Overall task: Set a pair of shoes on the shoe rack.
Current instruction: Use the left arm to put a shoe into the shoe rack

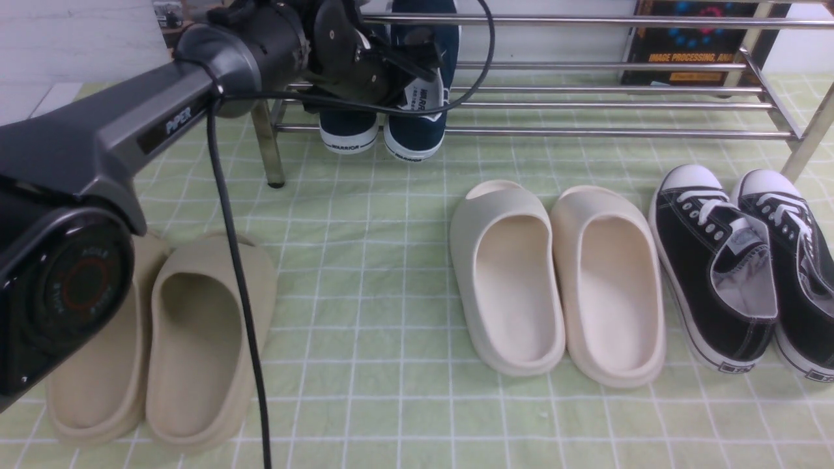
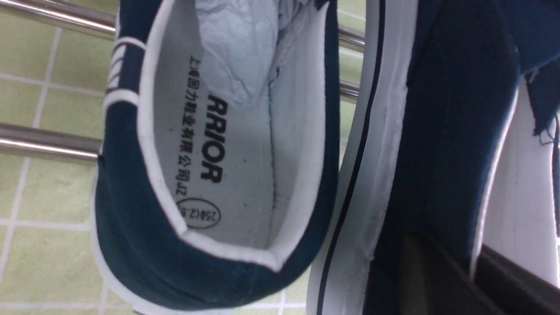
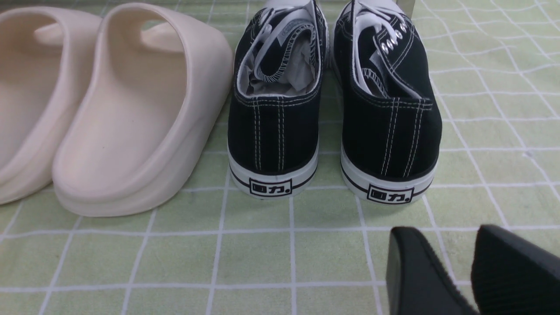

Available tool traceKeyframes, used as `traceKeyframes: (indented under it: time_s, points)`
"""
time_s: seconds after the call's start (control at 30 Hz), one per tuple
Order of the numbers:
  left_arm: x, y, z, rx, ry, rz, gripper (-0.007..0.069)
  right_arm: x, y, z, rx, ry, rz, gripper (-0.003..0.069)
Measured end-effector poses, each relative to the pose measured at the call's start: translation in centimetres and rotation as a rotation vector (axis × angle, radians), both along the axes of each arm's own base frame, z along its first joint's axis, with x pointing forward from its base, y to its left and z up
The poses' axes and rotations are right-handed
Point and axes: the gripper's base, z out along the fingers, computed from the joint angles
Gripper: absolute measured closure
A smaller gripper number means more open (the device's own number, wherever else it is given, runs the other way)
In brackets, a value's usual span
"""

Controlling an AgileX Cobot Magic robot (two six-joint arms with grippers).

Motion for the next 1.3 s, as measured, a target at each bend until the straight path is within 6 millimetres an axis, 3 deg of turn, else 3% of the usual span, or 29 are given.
traceKeyframes:
  time_s: [0.37, 0.63, 0.8, 1.03, 1.17, 1.3]
  points:
    - [0.3, 0.0, 1.0, -0.02, -0.072, 0.004, 0.0372, 0.0, -0.1, 0.0, -0.015, 0.001, -0.001, 0.042]
    - [-0.7, 0.3, 3.1, -0.017, -0.069, -0.001, 0.0355, 0.0, -0.1, 0.0, -0.035, 0.002, -0.003, 0.042]
    - [-2.2, 1.0, 5.8, 0.048, -0.091, -0.035, 0.0389, 0.0, -0.1, 0.0, -0.041, 0.003, -0.004, 0.042]
    - [-5.4, 2.8, 9.9, 0.232, -0.082, -0.093, 0.0552, 0.0, -0.2, 0.0, -0.044, 0.003, -0.004, 0.042]
    - [-6.3, 3.2, 9.4, 0.307, 0.022, -0.128, 0.0638, 0.0, -0.2, 0.0, -0.045, 0.003, -0.004, 0.042]
    - [-6.1, 3.1, 7.2, 0.347, 0.121, -0.159, 0.0638, 0.0, -0.2, 0.0, -0.045, 0.003, -0.004, 0.042]
